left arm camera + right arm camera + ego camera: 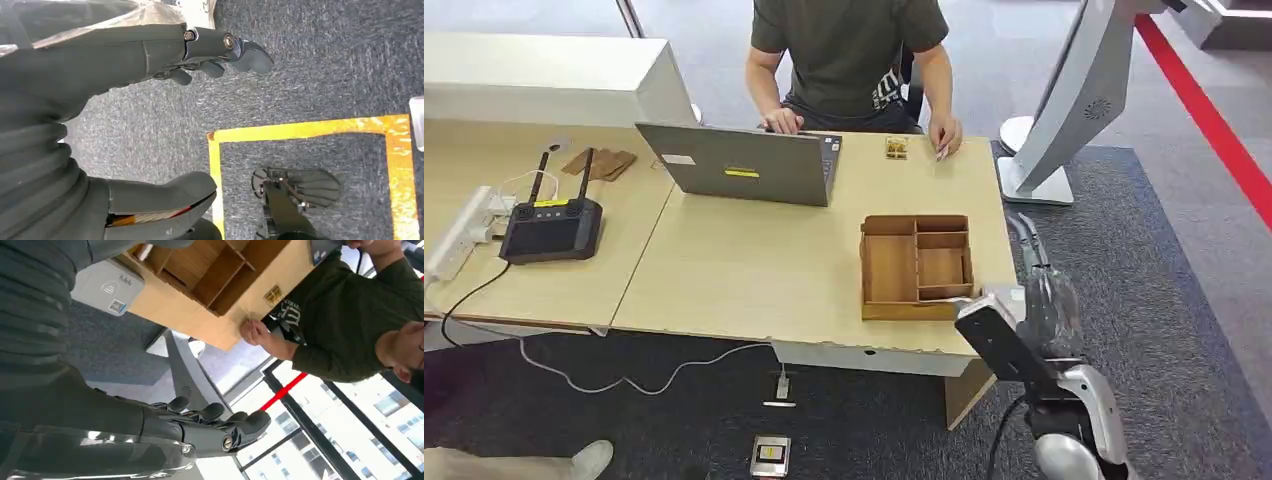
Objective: Pass the card to the sensor for recognition and then transmit it.
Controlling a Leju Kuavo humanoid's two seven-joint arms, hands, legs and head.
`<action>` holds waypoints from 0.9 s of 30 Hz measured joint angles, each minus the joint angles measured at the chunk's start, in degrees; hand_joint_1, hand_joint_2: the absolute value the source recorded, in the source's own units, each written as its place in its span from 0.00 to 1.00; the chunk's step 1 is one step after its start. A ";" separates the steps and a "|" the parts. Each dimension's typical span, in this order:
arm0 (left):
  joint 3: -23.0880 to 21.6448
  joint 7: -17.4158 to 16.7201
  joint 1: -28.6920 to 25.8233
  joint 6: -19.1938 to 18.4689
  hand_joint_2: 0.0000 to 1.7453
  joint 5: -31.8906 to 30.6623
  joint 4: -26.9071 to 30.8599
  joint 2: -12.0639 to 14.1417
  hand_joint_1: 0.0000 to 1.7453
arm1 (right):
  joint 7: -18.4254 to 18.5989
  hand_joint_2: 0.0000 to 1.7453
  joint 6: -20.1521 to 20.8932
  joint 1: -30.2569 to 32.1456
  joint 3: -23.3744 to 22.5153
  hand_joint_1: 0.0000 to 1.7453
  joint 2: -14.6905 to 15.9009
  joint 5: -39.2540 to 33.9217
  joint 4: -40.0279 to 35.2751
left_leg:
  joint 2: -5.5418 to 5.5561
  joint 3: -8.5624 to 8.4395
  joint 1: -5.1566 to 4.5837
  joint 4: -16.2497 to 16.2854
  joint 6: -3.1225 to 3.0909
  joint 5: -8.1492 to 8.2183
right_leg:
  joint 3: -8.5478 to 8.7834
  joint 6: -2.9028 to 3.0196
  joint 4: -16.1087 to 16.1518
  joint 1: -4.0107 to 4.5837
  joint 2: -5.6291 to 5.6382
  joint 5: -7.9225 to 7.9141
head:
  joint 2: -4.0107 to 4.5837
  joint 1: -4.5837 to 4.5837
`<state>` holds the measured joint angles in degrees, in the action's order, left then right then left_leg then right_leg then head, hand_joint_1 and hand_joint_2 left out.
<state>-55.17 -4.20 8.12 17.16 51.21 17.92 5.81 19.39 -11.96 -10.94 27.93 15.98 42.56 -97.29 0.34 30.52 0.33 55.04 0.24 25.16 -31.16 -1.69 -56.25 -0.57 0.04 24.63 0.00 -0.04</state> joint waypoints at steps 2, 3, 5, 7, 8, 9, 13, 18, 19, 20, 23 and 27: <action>0.50 0.55 -0.67 0.42 1.00 0.46 0.00 0.09 0.00 | -0.88 1.00 -0.20 1.33 0.15 0.00 0.33 0.99 0.24 | -0.01 0.02 -0.01 0.00 0.01 0.02 | -0.02 0.02 0.00 0.00 0.00 0.01 | 0.00 0.00; 0.63 0.76 -0.93 0.55 1.00 0.59 0.00 0.11 0.00 | -0.94 1.00 -0.31 1.67 0.28 0.00 0.39 2.32 0.42 | -0.02 0.02 -0.01 -0.01 0.01 0.03 | -0.03 0.02 0.00 0.00 0.01 0.02 | 0.00 0.00; 0.85 0.96 -1.19 1.05 1.00 0.79 0.02 0.11 0.00 | 0.14 1.00 -0.31 1.72 1.01 0.00 0.39 7.51 1.42 | -0.03 0.02 0.00 -0.01 0.01 0.02 | -0.02 0.03 0.01 0.00 0.01 0.03 | 0.00 0.00; 0.87 0.94 -1.21 1.27 1.00 0.72 0.17 0.13 0.00 | 1.73 1.00 -0.13 1.43 2.62 0.00 0.20 13.04 3.56 | 0.00 0.02 0.00 -0.01 0.01 0.02 | -0.01 0.03 0.00 0.00 0.00 0.03 | 0.00 0.00; 0.87 0.79 -1.20 1.35 1.00 0.48 0.28 0.11 0.00 | 2.30 1.00 -0.09 1.16 3.62 0.00 -0.04 15.40 4.85 | 0.00 0.03 0.00 -0.02 0.01 0.02 | -0.01 0.04 -0.01 0.00 0.00 0.03 | 0.00 0.00; 0.87 0.52 -1.13 1.35 1.00 0.19 0.37 0.11 0.00 | 2.60 1.00 -0.13 0.71 4.66 0.00 -0.51 17.40 6.48 | -0.01 0.03 0.02 -0.03 0.02 0.01 | -0.01 0.04 -0.01 0.00 0.00 0.03 | 0.00 0.00; 0.85 0.02 -0.70 1.35 1.00 -0.22 0.52 0.04 0.00 | 2.49 1.00 -1.16 -0.94 7.35 0.00 -2.47 19.71 12.36 | 0.01 0.01 0.05 -0.03 0.06 -0.05 | -0.01 0.06 -0.02 0.00 0.00 0.02 | 0.00 0.00; 0.85 -0.15 -0.63 1.20 1.00 -0.81 0.77 0.02 0.00 | 2.19 1.00 -1.33 -2.95 9.99 0.00 -4.72 20.44 20.30 | 0.04 0.02 0.06 -0.03 0.07 -0.07 | 0.00 0.07 -0.04 0.05 0.00 0.00 | 0.00 -0.02; 0.85 -0.29 -0.58 1.16 1.00 -1.07 0.81 0.02 0.00 | 2.12 1.00 -1.25 -3.65 10.41 0.00 -5.23 20.98 22.26 | 0.03 0.02 0.06 -0.03 0.08 -0.07 | -0.01 0.08 -0.05 0.05 0.00 0.00 | 0.00 -0.02; 0.85 -0.48 -0.47 1.14 1.00 -1.31 0.81 0.02 0.00 | 2.10 1.00 -1.22 -4.39 10.86 0.00 -5.77 21.38 24.23 | 0.02 0.02 0.06 -0.03 0.08 -0.06 | -0.02 0.08 -0.04 0.05 0.00 -0.01 | 0.00 0.00; 0.83 -0.94 -0.11 1.11 1.00 -1.81 0.83 0.02 0.00 | 2.23 1.00 -1.16 -5.97 12.00 0.00 -7.21 22.31 29.57 | 0.05 0.02 0.06 -0.02 0.08 -0.06 | -0.01 0.08 -0.04 0.05 -0.01 0.00 | 0.00 0.00; 0.79 -1.60 0.10 1.09 1.00 -2.58 0.90 0.00 0.00 | 2.54 1.00 -1.44 -8.68 12.83 0.00 -8.88 24.31 35.87 | -0.01 0.03 0.05 -0.03 0.08 -0.06 | -0.03 0.08 -0.03 0.05 0.01 -0.01 | 0.00 0.00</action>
<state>-54.38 -5.79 8.22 18.25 48.63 18.82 5.81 21.92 -13.40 -19.62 40.76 7.10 66.86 -61.41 0.33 30.54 0.39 55.02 0.32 25.10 -31.19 -1.61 -56.29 -0.52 0.05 24.63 0.00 -0.04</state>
